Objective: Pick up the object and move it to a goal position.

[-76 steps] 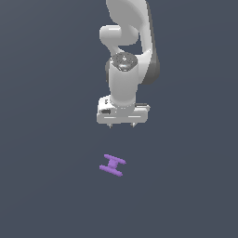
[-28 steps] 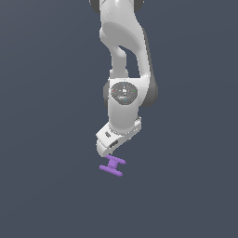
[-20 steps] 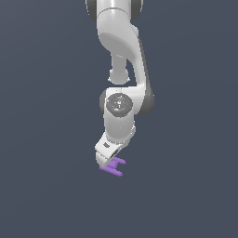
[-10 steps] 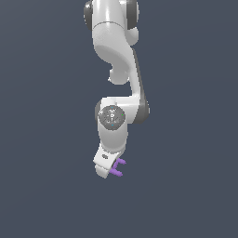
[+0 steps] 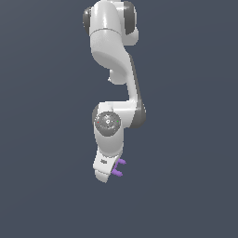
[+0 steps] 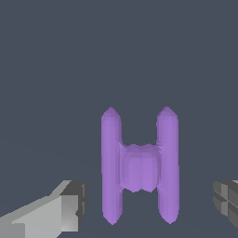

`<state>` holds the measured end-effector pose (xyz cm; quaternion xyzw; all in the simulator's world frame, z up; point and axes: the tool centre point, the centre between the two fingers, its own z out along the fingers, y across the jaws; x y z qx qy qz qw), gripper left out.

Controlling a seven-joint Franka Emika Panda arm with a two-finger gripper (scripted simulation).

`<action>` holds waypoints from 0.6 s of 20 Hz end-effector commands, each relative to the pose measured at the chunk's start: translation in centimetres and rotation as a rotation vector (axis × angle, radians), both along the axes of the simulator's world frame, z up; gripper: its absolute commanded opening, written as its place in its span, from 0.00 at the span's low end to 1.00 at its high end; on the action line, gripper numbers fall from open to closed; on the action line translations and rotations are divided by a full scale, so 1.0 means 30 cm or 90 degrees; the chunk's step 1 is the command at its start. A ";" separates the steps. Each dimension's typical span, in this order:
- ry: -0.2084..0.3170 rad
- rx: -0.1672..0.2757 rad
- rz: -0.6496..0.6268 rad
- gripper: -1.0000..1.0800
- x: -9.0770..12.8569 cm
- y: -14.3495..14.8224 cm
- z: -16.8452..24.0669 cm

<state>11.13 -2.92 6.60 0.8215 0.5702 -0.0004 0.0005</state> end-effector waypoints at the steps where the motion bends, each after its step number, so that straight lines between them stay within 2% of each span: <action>1: 0.000 0.001 0.008 0.96 0.003 -0.003 -0.004; 7: 0.000 0.001 0.007 0.96 0.002 -0.004 -0.017; 12: 0.000 0.001 0.008 0.96 0.001 -0.003 -0.093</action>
